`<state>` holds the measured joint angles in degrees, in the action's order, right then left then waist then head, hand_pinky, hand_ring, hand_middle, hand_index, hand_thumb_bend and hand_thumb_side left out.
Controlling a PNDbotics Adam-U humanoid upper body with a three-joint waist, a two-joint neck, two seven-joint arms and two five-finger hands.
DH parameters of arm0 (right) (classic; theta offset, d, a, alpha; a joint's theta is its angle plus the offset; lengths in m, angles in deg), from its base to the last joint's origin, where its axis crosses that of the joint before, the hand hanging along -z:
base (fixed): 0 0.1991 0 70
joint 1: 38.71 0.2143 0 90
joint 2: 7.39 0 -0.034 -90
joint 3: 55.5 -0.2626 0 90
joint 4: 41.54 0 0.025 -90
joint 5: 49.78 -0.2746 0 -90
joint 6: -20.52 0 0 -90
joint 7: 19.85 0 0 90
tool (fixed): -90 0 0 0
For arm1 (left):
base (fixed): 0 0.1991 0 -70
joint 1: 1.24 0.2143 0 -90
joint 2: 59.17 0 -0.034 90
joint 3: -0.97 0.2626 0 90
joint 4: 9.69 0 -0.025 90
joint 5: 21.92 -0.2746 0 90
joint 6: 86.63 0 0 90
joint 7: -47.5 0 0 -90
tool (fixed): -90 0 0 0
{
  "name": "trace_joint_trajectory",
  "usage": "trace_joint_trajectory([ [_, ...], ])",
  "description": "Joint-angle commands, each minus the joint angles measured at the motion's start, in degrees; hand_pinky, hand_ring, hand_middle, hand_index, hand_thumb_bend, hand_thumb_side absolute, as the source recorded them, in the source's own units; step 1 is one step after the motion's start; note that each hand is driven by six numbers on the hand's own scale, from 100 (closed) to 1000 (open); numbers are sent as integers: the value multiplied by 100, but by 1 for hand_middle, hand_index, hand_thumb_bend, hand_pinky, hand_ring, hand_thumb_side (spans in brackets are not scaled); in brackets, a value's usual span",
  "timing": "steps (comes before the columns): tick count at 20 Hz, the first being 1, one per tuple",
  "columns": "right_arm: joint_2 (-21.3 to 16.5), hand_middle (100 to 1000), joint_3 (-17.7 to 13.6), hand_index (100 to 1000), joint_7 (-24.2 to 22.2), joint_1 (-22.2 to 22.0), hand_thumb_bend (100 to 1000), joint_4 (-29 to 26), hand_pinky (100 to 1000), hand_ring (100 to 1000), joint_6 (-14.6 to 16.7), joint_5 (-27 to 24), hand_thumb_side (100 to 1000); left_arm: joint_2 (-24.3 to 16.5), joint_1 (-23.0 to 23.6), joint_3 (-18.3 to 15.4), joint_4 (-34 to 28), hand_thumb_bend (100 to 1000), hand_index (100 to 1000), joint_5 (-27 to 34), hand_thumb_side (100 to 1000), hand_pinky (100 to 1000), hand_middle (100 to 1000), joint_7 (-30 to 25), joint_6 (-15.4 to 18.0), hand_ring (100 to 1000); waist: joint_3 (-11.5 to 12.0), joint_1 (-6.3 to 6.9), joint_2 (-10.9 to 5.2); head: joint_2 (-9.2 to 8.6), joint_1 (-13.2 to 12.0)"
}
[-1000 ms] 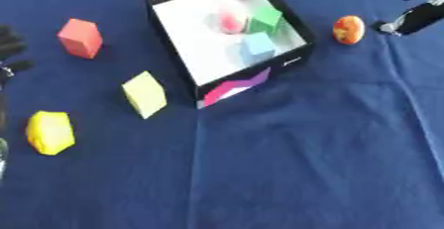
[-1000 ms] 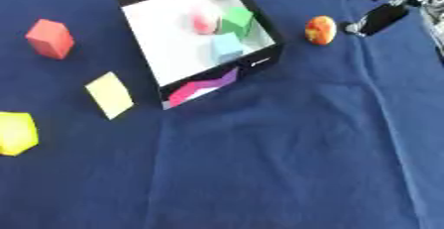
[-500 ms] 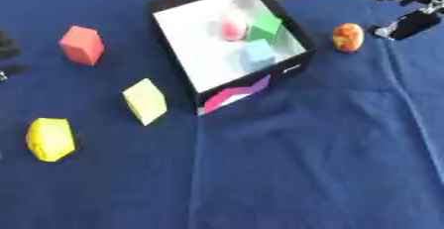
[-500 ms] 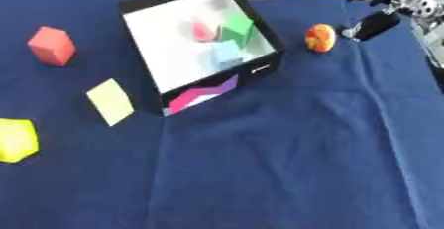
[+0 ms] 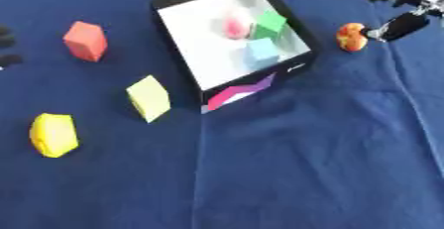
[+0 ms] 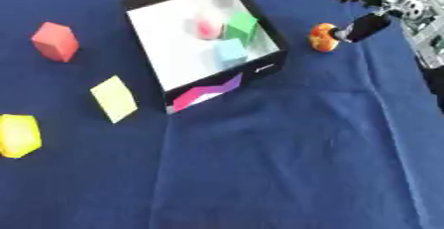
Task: Pick up objects on the table and place them in the box.
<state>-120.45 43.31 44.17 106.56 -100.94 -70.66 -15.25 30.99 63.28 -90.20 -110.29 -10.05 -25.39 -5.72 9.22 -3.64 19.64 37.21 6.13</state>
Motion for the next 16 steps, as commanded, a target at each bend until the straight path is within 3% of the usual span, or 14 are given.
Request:
trace_joint_trajectory([
  [1, -103, 850, -68, 896, 20, 114, 333, 28, 873, 933, 9, 66, 195, -116, -105, 18, -137, 100, 749, -9, 735, 699, 670, -41, 6, 754, 17, -60, -11, -16, 29],
  [16, -19, 849, -201, 898, 238, 63, 322, 396, 868, 931, -124, 261, 217, -90, -209, 68, -166, 100, 748, -19, 738, 701, 672, -109, -21, 756, 163, -113, 114, -143, 103],
])
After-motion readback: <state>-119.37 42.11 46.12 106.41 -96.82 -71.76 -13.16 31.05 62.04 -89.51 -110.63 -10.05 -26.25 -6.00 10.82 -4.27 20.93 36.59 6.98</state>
